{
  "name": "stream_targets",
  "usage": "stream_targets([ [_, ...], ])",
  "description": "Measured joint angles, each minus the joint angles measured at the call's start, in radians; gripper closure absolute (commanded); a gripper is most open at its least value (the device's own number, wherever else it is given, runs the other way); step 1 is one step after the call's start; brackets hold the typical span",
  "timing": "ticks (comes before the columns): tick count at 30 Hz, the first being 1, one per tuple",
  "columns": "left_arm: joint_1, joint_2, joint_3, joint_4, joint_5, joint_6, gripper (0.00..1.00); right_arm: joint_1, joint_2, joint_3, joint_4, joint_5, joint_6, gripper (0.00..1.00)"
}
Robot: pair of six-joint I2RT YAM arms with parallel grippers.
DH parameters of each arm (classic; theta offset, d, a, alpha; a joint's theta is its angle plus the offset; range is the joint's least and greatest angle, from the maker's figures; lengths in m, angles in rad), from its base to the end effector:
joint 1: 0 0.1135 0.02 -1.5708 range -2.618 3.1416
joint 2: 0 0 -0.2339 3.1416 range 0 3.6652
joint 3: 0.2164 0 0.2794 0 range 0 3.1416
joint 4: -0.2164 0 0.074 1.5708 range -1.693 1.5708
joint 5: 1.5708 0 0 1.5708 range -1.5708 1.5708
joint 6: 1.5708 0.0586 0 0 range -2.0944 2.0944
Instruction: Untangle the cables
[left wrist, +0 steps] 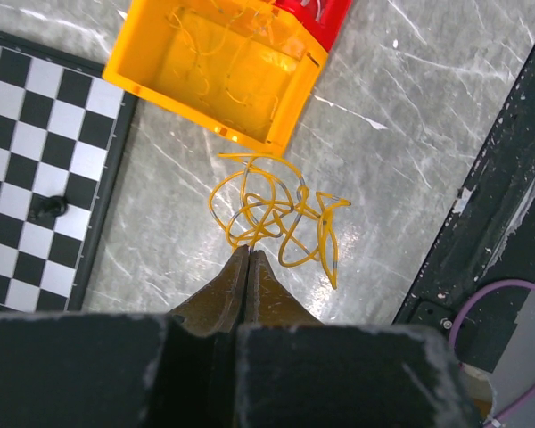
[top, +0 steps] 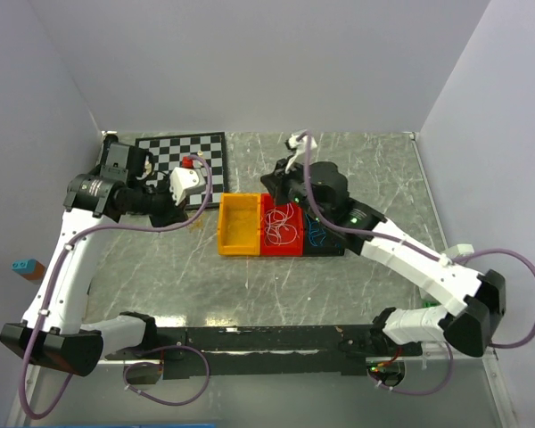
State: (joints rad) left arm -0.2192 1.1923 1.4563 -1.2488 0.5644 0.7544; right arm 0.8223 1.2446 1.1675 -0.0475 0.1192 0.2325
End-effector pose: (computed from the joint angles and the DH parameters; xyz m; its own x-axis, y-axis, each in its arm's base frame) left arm 0.2369 -0.0849 0.3571 -0.2690 0.6528 -0.7082 0.9012 0.4300 0.0540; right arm 0.2453 0.2538 0.3574 -0.2314 0.0870 -0.9690 -0.6103 0.7626 0.2142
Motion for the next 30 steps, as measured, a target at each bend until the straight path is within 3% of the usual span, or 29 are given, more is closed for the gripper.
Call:
stream_targets([
  [18, 0.000, -0.025, 0.021, 0.002, 0.001, -0.016, 0.98, 0.007, 0.189, 0.021, 0.027, 0.018, -0.022, 1.00],
  [30, 0.000, -0.027, 0.051, 0.011, 0.036, -0.044, 0.97, 0.046, 0.419, 0.062, 0.025, 0.018, 0.043, 1.00],
])
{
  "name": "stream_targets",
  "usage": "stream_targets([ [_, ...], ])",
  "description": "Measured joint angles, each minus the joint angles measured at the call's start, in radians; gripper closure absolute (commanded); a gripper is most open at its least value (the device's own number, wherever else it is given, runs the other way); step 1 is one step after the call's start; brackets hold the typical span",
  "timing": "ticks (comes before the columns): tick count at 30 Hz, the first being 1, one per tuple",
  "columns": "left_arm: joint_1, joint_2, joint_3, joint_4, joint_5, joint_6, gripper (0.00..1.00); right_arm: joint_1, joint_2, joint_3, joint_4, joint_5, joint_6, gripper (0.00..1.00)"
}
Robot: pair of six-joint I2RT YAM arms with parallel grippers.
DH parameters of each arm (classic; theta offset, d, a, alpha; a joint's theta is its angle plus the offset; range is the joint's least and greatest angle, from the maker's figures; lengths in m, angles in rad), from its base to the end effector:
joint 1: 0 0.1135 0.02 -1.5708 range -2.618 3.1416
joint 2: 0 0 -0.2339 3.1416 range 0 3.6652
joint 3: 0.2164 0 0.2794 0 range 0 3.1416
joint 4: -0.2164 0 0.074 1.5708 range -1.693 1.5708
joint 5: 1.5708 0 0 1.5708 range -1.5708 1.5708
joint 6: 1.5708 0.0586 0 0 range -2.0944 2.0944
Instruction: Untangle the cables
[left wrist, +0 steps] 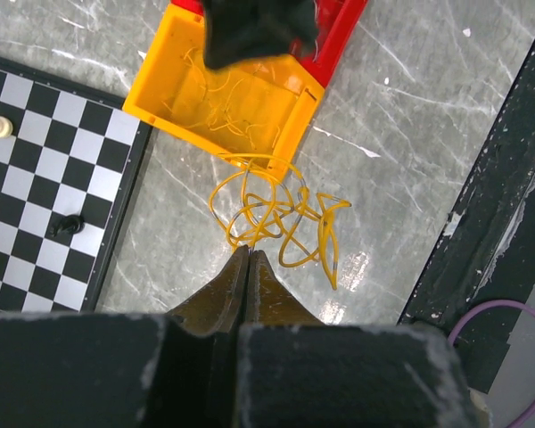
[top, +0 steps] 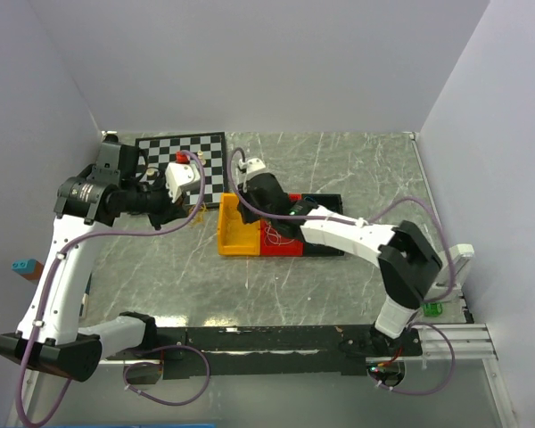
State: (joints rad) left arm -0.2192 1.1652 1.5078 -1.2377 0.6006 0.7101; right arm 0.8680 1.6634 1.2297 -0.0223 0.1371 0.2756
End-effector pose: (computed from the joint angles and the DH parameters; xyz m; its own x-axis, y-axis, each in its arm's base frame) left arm 0.2281 -0.0848 0.3811 -0.2356 0.6035 -0.7617 0.8941 0.4417 0.0734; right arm 0.2860 0.3252 0.2280 -0.4580 -0.1236 -0.8803 -0.5736 0.7977 0.1864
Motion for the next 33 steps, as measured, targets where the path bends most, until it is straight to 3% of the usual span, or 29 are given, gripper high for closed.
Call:
stream_targets([
  [9, 0.000, -0.031, -0.039, 0.067, 0.015, -0.049, 0.94, 0.007, 0.169, 0.000, -0.037, -0.045, 0.129, 1.00],
  [11, 0.000, -0.031, -0.076, 0.107, 0.014, -0.072, 0.94, 0.007, 0.177, 0.000, -0.054, -0.052, 0.146, 0.79],
  [14, 0.000, -0.019, -0.139, 0.174, 0.006, -0.112, 0.94, 0.000, 0.165, 0.000, -0.064, -0.062, 0.169, 0.56],
  [18, 0.000, 0.040, -0.197, 0.265, -0.013, -0.186, 0.94, -0.020, 0.071, -0.031, -0.063, -0.098, 0.198, 0.37],
  [28, -0.066, 0.431, -0.095, 0.419, -0.082, -0.355, 0.90, -0.048, -0.407, -0.212, 0.007, -0.068, 0.222, 0.35],
  [33, -0.153, 0.574, -0.033, 0.454, -0.150, -0.388, 0.73, -0.065, -0.603, -0.356, -0.027, 0.015, 0.229, 0.34],
])
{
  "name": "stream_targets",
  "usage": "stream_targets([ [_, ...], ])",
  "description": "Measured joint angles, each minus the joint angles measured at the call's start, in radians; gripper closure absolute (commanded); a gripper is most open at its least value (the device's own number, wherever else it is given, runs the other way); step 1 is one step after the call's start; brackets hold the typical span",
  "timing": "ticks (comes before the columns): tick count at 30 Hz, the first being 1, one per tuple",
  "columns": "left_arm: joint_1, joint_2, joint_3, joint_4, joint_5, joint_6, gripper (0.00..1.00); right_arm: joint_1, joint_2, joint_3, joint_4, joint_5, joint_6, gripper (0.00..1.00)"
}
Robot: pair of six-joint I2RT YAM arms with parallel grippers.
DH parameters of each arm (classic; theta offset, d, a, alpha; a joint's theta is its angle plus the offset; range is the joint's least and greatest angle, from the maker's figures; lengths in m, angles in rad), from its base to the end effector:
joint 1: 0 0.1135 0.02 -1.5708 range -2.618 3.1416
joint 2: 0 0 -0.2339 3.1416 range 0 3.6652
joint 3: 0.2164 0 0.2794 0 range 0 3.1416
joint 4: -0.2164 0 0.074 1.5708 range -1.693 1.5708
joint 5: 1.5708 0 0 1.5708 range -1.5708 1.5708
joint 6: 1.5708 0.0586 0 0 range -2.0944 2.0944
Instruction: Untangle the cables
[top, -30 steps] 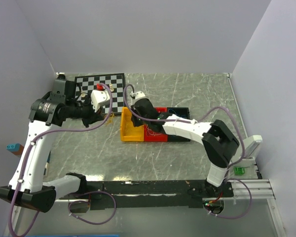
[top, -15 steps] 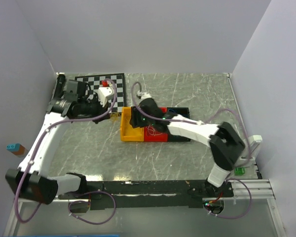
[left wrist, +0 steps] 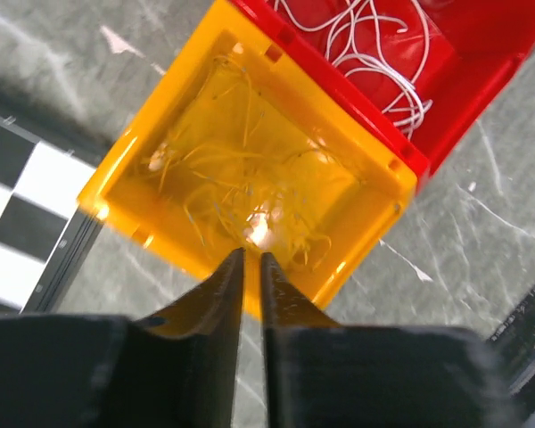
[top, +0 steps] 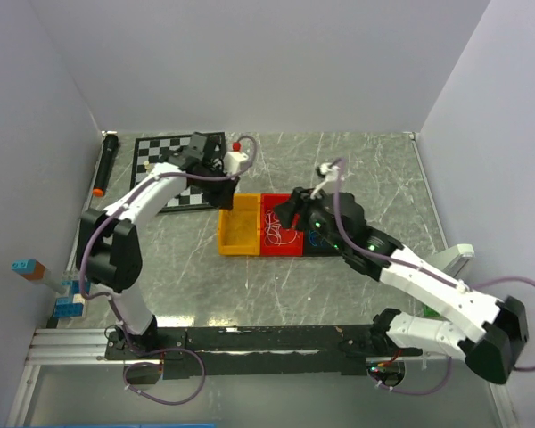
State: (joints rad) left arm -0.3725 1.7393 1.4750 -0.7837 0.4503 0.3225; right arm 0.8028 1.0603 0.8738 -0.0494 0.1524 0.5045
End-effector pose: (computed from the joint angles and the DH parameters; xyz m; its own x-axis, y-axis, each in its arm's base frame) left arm 0.3648 -0.1699 0.2209 -0.5974 0.5398 -0.5931 0.7585 0.6204 -0.1994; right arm 0.2240 0.2191 0.2951 -0.4362 0.2361 -0.8683 -0.4541 0.7753 0.4389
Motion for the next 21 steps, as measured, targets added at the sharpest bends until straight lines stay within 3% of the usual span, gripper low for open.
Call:
stream_targets([
  [5, -0.048, 0.093, 0.041, 0.008, -0.054, -0.031, 0.45, -0.074, -0.119, -0.066, -0.039, 0.026, 0.002, 0.29],
  [6, -0.048, 0.109, 0.051, 0.008, -0.061, -0.037, 0.35, -0.090, -0.135, -0.076, -0.045, 0.026, 0.002, 0.27],
  [7, -0.047, 0.114, 0.056, 0.007, -0.066, -0.039, 0.13, -0.104, -0.149, -0.082, -0.053, 0.026, 0.002, 0.24],
  [8, -0.046, 0.117, 0.064, -0.003, -0.073, -0.046, 0.03, -0.117, -0.161, -0.088, -0.060, 0.026, 0.002, 0.21],
  [12, -0.039, 0.111, 0.145, -0.055, -0.094, -0.063, 0.03, -0.148, -0.183, -0.093, -0.087, 0.011, -0.003, 0.07],
  [17, -0.031, 0.029, 0.291, -0.144, -0.139, -0.079, 0.03, -0.175, -0.171, -0.065, -0.158, -0.035, -0.014, 0.01],
  [21, -0.010, -0.113, 0.294, -0.187, -0.178, -0.095, 0.03, -0.188, -0.143, 0.010, -0.215, -0.056, -0.033, 0.00],
])
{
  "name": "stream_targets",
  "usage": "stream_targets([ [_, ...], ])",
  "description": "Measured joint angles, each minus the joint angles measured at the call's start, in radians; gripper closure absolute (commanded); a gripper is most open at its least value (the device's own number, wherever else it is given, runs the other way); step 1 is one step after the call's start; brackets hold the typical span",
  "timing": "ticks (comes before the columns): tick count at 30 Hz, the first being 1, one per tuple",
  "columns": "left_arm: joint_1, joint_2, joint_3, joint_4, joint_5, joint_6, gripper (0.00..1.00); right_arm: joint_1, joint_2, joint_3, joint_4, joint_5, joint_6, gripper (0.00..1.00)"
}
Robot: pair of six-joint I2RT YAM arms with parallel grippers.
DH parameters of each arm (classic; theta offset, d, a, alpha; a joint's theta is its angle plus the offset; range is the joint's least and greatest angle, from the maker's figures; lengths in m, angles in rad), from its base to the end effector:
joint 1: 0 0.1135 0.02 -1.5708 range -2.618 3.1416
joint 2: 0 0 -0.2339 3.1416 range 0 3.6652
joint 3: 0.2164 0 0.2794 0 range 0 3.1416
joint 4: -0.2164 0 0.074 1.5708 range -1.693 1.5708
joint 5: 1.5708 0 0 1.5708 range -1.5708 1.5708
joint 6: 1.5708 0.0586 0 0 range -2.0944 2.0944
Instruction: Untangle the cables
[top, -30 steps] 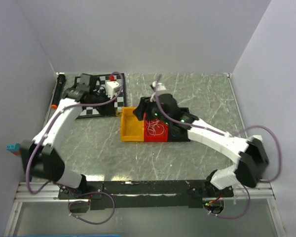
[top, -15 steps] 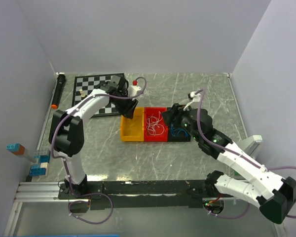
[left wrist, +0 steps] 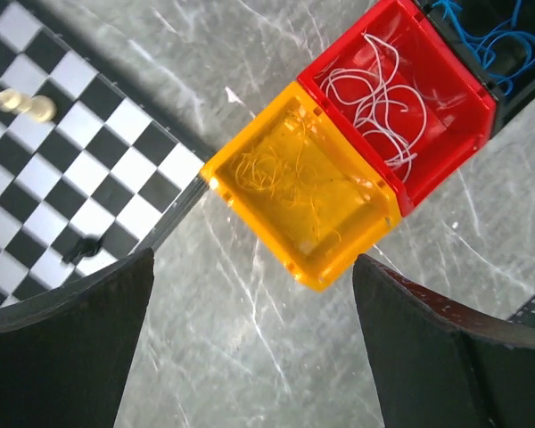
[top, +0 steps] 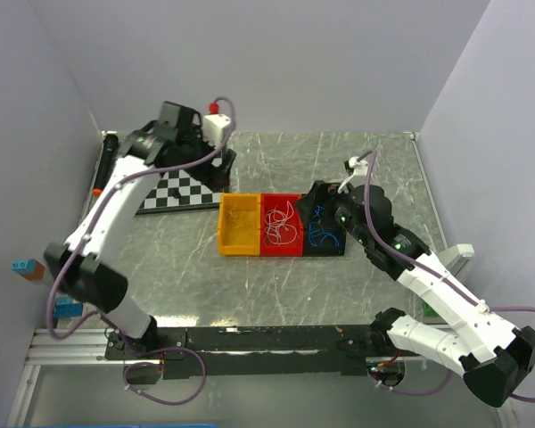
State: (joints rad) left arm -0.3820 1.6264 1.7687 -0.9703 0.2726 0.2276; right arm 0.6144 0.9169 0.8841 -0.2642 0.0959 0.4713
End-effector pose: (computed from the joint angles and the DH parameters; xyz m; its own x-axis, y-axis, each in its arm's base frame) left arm 0.3494 -0.1574 0.3490 -0.5467 0.4538 -0.7037 0.6686 0.7425 -0.0406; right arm 0.2312 0.1562 0.3114 -0.4396 0.2430 -0.8647 -0.3360 0.8483 0.4092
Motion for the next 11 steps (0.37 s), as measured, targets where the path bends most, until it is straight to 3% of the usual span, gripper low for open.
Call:
stream_targets([
  [5, 0.125, -0.164, -0.154, 0.000, 0.046, -0.021, 0.03, -0.003, 0.016, 0.055, -0.032, -0.007, -0.016, 0.00],
  [11, 0.345, -0.230, -0.362, 0.051, 0.132, -0.035, 0.03, -0.005, -0.006, 0.045, -0.095, 0.012, -0.028, 0.00],
])
